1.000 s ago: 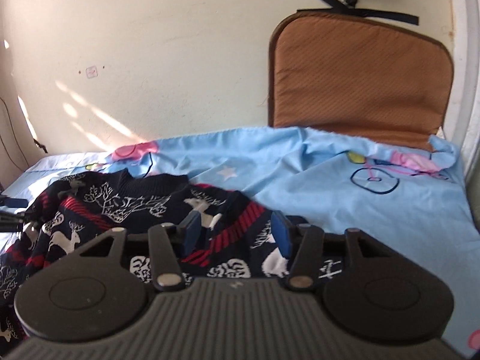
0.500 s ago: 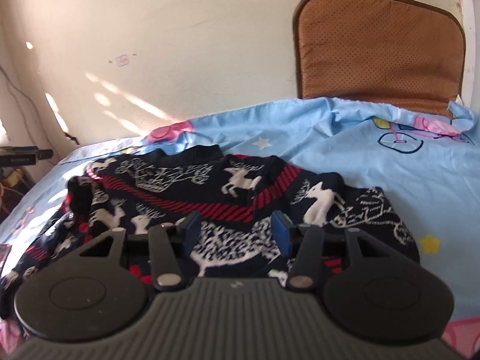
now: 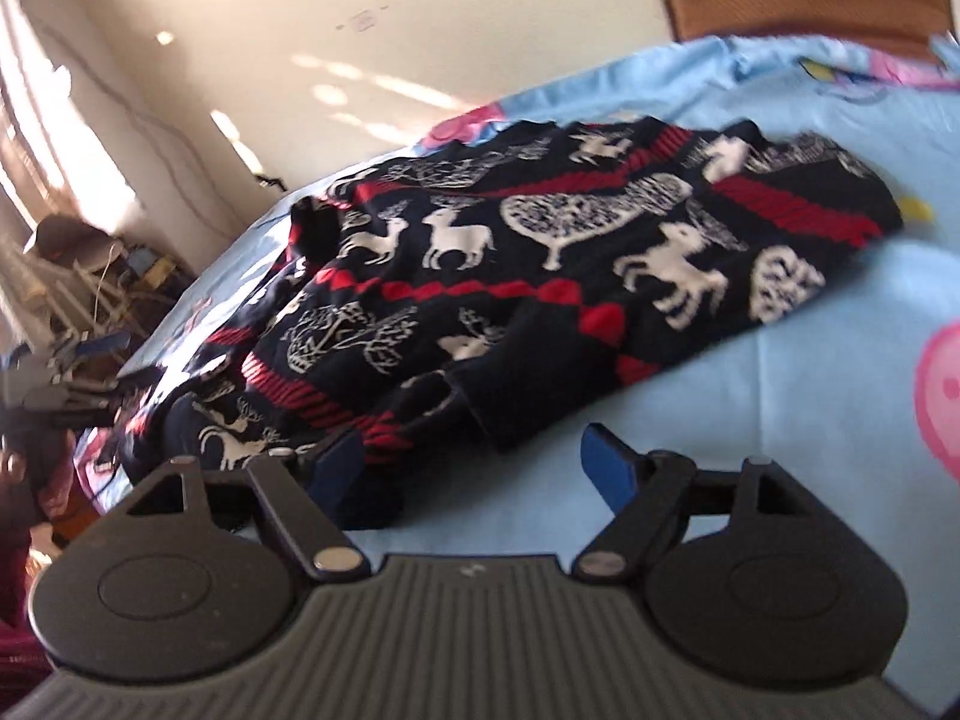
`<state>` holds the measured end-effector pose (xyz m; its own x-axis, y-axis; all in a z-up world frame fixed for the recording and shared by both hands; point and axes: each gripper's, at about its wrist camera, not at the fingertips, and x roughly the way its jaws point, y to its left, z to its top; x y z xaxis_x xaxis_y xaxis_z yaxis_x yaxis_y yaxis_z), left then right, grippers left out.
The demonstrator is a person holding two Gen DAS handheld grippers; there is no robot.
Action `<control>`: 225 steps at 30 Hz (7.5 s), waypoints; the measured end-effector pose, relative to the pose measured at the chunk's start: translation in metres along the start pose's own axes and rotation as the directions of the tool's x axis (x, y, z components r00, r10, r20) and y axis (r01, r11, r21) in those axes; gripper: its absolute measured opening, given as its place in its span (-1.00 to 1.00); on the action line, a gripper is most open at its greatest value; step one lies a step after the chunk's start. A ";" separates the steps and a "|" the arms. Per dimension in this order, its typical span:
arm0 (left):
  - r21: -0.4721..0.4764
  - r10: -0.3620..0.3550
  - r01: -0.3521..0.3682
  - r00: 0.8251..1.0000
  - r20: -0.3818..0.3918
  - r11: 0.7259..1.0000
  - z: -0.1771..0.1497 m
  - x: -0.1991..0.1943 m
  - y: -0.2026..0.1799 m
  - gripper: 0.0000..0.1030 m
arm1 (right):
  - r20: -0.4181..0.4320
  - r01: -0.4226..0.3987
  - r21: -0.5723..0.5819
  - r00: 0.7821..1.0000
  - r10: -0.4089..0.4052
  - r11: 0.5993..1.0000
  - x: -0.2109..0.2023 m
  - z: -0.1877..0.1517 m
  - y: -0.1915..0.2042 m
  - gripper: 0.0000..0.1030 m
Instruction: Fold small clothes
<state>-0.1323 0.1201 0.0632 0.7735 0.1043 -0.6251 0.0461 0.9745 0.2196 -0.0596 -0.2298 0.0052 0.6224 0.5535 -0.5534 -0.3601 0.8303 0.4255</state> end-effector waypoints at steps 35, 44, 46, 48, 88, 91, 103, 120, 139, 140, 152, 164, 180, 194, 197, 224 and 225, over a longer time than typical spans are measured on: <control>-0.308 -0.330 0.293 0.941 -0.074 0.905 -0.033 0.000 -0.031 0.70 | 0.206 0.084 -0.001 0.975 -0.082 0.996 -0.014 -0.040 0.002 0.34; -0.479 -0.419 0.359 0.908 -0.019 0.801 -0.049 0.000 -0.048 -0.78 | 0.189 0.052 -0.032 0.981 -0.045 0.998 0.005 -0.034 0.024 -0.63; -0.512 -0.440 0.378 0.898 0.000 0.772 -0.049 -0.002 -0.042 -0.78 | 0.208 0.025 -0.023 0.978 -0.020 0.999 -0.013 -0.027 0.028 -0.65; -0.510 -0.459 0.413 0.888 0.040 0.755 -0.045 -0.013 -0.034 -0.79 | 0.244 0.001 -0.051 0.970 0.011 0.999 -0.042 -0.017 0.036 -0.65; -0.764 -0.254 0.199 0.966 0.047 0.614 -0.023 0.067 0.104 0.85 | 0.051 0.263 -0.028 0.964 -0.261 0.964 0.010 0.031 -0.029 -0.85; -0.736 -0.247 0.199 0.968 0.044 0.647 -0.017 0.071 0.102 0.85 | 0.138 0.360 0.018 0.923 -0.359 0.933 -0.007 0.048 -0.041 -0.89; -0.682 -0.264 0.239 0.962 0.069 0.691 -0.015 0.075 0.097 0.89 | 0.562 0.369 0.236 0.703 -0.436 0.899 -0.130 0.169 -0.022 -0.89; -0.613 -0.335 0.344 0.933 0.134 0.711 -0.002 0.063 0.079 0.91 | 0.250 0.192 -0.012 0.951 -0.183 0.981 0.076 0.182 0.017 -0.10; -0.577 -0.332 0.295 0.942 0.044 0.762 0.029 0.087 0.034 0.91 | 0.270 0.340 0.097 0.896 -0.353 0.936 0.078 0.131 -0.094 -0.77; -0.579 -0.314 0.276 0.949 0.035 0.767 0.028 0.087 0.034 0.91 | 0.298 0.379 0.074 0.874 -0.383 0.922 0.072 0.134 -0.092 -0.77; -0.634 -0.209 0.195 0.976 0.054 0.748 -0.006 0.047 0.077 0.90 | 0.303 0.593 0.012 0.765 -0.568 0.805 0.063 0.128 -0.075 -0.05; -0.757 0.100 0.021 0.989 0.113 0.653 -0.073 -0.058 0.171 0.90 | 0.104 0.043 -0.669 0.994 0.037 0.742 0.123 0.069 0.206 -0.03; -0.778 0.102 0.057 0.983 0.153 0.626 -0.140 -0.100 0.201 0.91 | -0.099 -0.111 -0.989 0.989 0.113 0.097 0.253 -0.099 0.393 -0.45; -0.682 -0.091 0.235 0.966 0.241 0.693 -0.049 -0.024 0.164 0.91 | 0.545 0.271 -0.530 0.835 0.079 0.804 0.103 0.166 0.295 -0.87; -0.630 -0.172 0.293 0.954 0.247 0.719 -0.009 0.008 0.139 0.91 | 0.604 0.361 -0.375 0.794 -0.071 0.854 0.071 0.184 0.222 -0.87; -0.645 -0.360 0.378 0.918 0.167 0.665 0.100 0.225 0.032 -0.52 | 0.481 -0.205 0.557 0.870 -0.111 0.805 0.076 0.055 -0.117 -0.60; -0.659 -0.357 0.373 0.919 0.167 0.653 0.099 0.227 0.035 -0.54 | 0.485 -0.199 0.551 0.867 -0.116 0.811 0.074 0.055 -0.115 -0.61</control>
<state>0.1071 0.1581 0.0030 0.7998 -0.2854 -0.5280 -0.0980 0.8058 -0.5840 0.0663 -0.2878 -0.0457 0.9183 0.3514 -0.1824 -0.0330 0.5270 0.8492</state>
